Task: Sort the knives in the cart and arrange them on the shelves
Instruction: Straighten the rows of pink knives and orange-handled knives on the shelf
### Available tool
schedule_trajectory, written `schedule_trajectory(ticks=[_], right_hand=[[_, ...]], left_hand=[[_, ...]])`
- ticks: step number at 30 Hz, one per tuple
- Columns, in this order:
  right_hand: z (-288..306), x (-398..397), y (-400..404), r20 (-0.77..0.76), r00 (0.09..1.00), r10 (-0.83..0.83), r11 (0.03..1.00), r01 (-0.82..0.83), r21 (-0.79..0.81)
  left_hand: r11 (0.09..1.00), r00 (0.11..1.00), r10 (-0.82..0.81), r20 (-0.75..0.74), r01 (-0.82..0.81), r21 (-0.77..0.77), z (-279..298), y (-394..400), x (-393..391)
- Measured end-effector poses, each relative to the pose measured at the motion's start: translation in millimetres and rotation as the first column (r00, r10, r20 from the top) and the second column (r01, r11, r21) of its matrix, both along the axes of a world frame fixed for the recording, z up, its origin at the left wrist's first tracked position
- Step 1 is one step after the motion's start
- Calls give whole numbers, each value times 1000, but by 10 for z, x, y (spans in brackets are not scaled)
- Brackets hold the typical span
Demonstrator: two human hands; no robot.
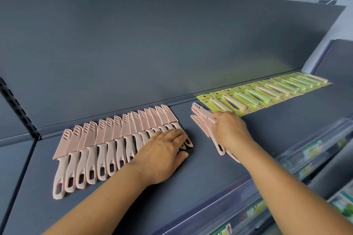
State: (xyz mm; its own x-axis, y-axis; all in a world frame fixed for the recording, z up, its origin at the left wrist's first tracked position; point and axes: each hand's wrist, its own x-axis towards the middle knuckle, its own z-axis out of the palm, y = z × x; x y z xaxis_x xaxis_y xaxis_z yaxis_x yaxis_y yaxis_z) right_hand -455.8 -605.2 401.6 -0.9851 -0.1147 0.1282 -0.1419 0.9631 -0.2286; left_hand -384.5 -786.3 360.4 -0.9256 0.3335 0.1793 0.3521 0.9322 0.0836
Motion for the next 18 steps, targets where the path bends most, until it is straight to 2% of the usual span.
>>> schedule_trajectory(ticks=[2, 5, 9, 14, 18], right_hand=[[23, -12, -55, -24, 1000, 16, 994, -18, -107], [12, -16, -228, 1, 998, 67, 935, -63, -350], [-58, -31, -474, 79, 987, 137, 865, -80, -496], [-112, -92, -601, 129, 985, 112, 947, -67, -313], [-141, -53, -637, 134, 987, 92, 978, -64, -199]], left_hand=[[1000, 1000, 6, 9, -6, 2, 4, 4, -2], [1000, 1000, 16, 19, -16, 3, 0, 6, -8], [1000, 999, 19, 29, -19, 6, -4, 4, -3], [1000, 1000, 11, 20, -11, -4, 9, 11, 1], [1000, 1000, 10, 24, -10, -1, 16, 12, 6]])
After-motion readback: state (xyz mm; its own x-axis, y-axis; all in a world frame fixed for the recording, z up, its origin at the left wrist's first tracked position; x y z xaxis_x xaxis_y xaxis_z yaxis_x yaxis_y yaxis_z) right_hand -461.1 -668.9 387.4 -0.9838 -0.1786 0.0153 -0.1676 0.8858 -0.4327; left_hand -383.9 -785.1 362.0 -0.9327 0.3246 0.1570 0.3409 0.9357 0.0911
